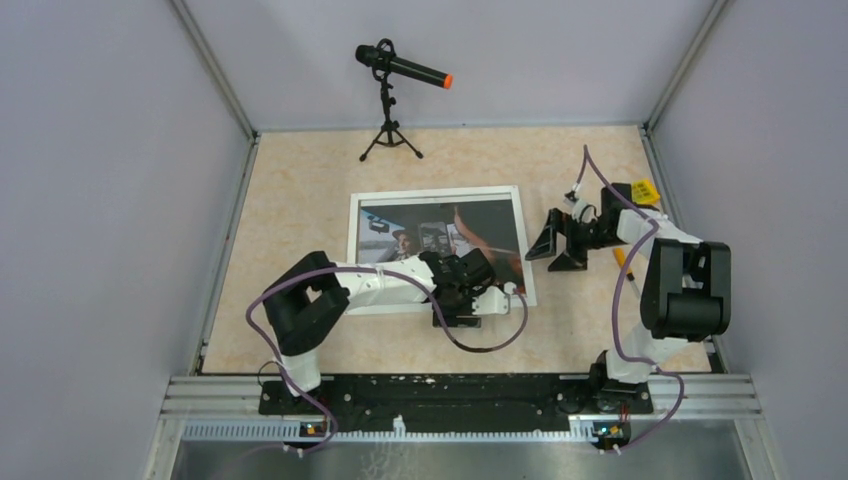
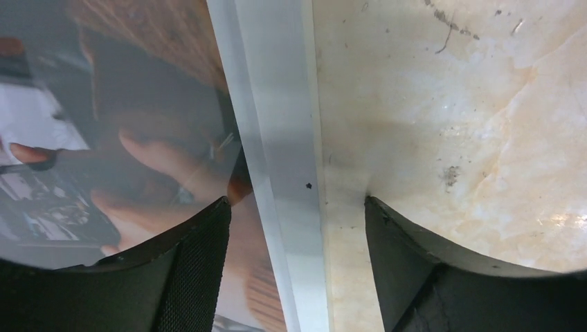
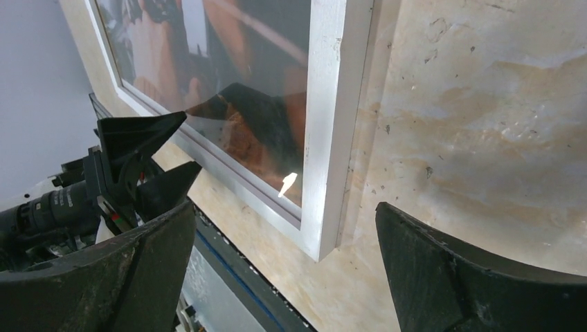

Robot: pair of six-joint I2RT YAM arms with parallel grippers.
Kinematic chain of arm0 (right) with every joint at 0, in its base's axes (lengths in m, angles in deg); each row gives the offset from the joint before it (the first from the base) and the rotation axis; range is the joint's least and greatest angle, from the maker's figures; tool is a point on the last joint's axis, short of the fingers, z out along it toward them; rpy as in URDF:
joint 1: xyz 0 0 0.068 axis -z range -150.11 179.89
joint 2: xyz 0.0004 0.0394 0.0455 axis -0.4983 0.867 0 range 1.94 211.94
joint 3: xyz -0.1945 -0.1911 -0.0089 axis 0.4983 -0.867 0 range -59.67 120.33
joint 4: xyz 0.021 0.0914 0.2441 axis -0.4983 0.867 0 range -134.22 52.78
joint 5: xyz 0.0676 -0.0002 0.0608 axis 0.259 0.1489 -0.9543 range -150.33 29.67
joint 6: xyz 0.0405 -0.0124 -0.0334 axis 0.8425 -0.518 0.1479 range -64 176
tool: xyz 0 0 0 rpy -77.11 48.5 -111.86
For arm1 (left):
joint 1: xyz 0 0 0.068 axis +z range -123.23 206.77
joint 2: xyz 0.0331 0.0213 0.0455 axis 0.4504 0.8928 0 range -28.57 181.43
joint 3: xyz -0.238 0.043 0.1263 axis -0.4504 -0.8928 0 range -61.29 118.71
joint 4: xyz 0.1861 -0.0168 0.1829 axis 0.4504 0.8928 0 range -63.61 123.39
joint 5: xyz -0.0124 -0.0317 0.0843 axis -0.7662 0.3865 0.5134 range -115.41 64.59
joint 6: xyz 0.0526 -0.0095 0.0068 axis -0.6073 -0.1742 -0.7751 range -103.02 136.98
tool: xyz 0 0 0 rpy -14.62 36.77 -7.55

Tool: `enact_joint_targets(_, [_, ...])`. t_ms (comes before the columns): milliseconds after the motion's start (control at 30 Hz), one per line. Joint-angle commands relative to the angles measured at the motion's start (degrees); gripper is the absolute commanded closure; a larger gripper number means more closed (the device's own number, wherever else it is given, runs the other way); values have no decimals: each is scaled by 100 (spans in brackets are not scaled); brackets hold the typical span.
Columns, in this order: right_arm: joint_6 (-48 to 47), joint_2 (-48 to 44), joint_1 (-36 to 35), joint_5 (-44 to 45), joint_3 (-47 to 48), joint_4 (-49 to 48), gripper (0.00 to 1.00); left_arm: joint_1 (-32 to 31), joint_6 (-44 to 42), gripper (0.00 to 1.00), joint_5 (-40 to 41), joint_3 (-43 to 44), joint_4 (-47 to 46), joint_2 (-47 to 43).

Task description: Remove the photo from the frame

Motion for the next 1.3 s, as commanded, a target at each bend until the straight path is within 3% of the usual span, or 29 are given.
enact_joint_targets(0, [-9,-234,93,-166,-143,-254,1,-144,126,31,563,141,-194,351])
enact_joint_targets(200, [36,-90,205,-324,-222,-372,2,-170,403,69,447,365,-5,378])
enact_joint_targets(333, [-133,55,271,-453,-216,-218,2,-115,665,100,91,748,237,43])
enact_joint_targets(467, [-76,172,276,-686,-274,-329,3,-100,793,100,-202,878,83,-536])
enact_joint_targets(867, [933,721,110,-2449,-363,-1041,5,-92,874,100,-411,403,-782,-1524])
enact_joint_targets(967, [1460,691,-85,-2807,-552,-1501,14,-92,691,100,-417,230,-1057,-1672])
enact_joint_targets(1267, [2547,188,-171,-3088,-1035,-2308,59,-94,471,99,-220,-49,-1227,-1840])
